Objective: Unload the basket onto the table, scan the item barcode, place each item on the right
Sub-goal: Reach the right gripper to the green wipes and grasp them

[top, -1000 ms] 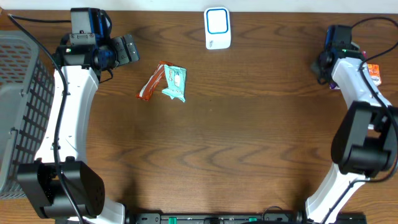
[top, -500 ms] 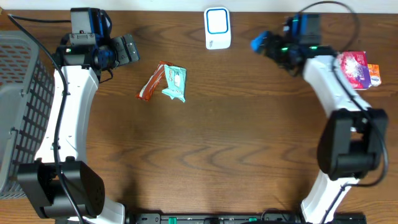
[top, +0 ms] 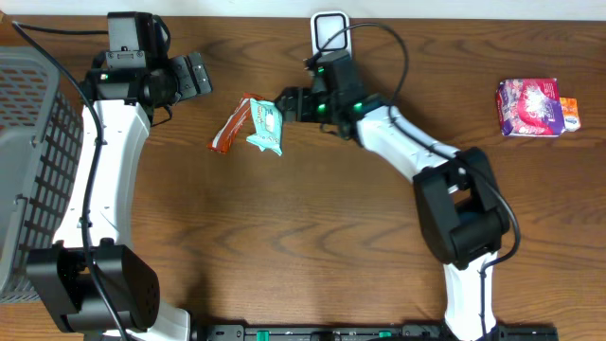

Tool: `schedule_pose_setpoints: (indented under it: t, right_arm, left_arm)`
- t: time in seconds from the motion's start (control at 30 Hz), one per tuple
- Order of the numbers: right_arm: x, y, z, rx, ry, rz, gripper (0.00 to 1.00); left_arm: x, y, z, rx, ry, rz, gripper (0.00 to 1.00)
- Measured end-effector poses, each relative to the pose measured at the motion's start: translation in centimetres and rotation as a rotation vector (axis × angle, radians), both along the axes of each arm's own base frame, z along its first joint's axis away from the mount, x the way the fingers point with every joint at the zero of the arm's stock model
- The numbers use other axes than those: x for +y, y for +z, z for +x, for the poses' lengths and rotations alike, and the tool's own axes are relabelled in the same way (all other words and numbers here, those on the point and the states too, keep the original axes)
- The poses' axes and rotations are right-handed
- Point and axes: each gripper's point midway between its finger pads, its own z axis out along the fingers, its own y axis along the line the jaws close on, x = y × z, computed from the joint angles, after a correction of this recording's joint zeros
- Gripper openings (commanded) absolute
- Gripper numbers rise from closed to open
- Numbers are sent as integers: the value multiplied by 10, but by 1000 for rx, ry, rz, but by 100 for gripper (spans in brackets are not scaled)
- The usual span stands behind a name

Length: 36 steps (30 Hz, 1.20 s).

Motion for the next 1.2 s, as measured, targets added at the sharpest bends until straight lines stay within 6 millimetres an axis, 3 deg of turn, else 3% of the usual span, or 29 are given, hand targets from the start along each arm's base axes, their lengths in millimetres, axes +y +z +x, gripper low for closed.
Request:
schedule_pose_setpoints:
  t: [0.2, 0.47, 0.6, 0.73, 0.77, 1.0, 1.2]
  right_arm:
    - [33, -4, -21, -60, 22, -88, 89]
    - [57, -11, -37, -136, 9, -191, 89]
    - [61, -32, -41, -143, 11, -241, 75]
    - [54, -59, -40, -144, 26, -317, 35]
    - [52, -63, -40, -141, 29, -329, 29]
    - [42, -63, -39, -139, 31, -372, 13]
    - [7, -48, -32, -79, -8, -393, 11]
  left_arm:
    - [0, 0, 0, 0, 0, 0, 98]
    - [0, 0, 0, 0, 0, 0, 98]
    - [0, 0, 0, 0, 0, 0, 98]
    - [0, 0, 0, 0, 0, 0, 98]
    - [0, 0, 0, 0, 0, 0, 98]
    - [0, 0, 0, 0, 0, 0, 98]
    - [0, 0, 0, 0, 0, 0, 98]
